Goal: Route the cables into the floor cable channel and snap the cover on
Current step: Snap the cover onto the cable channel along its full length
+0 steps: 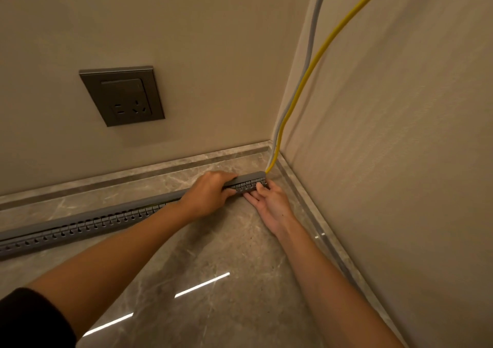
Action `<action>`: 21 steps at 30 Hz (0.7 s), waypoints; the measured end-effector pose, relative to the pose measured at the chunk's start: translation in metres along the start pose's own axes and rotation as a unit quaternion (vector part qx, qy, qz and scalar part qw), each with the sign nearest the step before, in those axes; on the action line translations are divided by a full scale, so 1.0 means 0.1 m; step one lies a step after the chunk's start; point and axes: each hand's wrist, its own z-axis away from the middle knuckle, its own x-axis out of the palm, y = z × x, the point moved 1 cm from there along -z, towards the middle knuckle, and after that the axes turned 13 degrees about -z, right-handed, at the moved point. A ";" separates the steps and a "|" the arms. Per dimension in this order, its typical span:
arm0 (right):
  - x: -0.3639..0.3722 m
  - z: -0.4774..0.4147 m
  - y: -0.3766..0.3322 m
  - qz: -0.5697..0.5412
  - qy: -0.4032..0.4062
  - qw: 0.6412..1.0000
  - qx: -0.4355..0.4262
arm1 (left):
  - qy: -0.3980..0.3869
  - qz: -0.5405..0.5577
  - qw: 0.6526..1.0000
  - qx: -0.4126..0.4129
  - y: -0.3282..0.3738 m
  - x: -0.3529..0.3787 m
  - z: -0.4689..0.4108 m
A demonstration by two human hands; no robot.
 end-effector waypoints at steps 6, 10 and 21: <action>-0.01 -0.01 -0.01 0.004 -0.005 1.000 0.018 | -0.073 0.025 0.995 -0.070 -0.15 -0.10 -0.01; -0.03 0.00 -0.01 0.012 -0.025 0.999 0.021 | -0.093 0.058 0.992 -0.069 -0.14 -0.10 -0.09; -0.16 -0.10 -0.03 -0.024 -0.101 0.994 0.018 | -0.077 0.030 0.996 0.031 0.13 0.00 -0.30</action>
